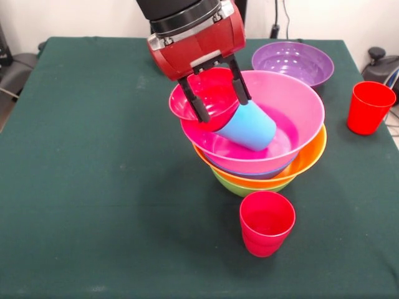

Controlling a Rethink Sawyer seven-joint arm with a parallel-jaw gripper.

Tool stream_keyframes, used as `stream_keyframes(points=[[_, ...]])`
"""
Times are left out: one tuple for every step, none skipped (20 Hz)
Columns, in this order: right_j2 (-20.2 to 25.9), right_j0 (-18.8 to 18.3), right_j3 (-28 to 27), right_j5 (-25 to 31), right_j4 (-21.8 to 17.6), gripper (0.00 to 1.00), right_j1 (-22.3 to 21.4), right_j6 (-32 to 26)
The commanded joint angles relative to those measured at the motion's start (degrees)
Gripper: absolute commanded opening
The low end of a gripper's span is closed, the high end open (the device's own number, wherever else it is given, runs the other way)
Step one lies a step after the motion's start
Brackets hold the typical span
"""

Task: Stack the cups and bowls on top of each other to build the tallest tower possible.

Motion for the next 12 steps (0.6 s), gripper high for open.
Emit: stream_keyframes(points=[[1.21, 0.68, 0.02, 5.45, -2.61, 1.0, 1.5, -6.02], [1.12, 0.74, -0.07, 5.75, -2.58, 1.0, 1.34, -5.92], [1.09, 0.7, 0.04, 5.86, -2.52, 1.0, 1.16, -5.74], [1.01, 0.74, -0.09, 6.18, -2.48, 1.0, 1.05, -5.67], [0.93, 0.79, -0.22, 6.49, -2.44, 1.0, 0.94, -5.6], [0.44, 1.28, -1.15, 7.54, -2.44, 1.0, 0.55, -5.22], [0.06, 1.37, -1.33, 7.9, -2.48, 1.0, 0.32, -4.89], [-0.79, 1.55, -1.51, 8.67, -2.56, 1.0, -0.15, -4.07], [-1.22, 1.56, -1.53, 9.16, -2.7, 1.0, -0.33, -3.88], [-1.97, 1.5, -1.38, 10.51, -3.24, 1.0, -0.73, -4.15], [-2.38, 1.52, -1.53, 11.39, -3.65, 1.0, -0.81, -4.45], [-3.42, 1.83, -2.14, 13.3, -4.37, 1.0, -0.91, -4.57]])
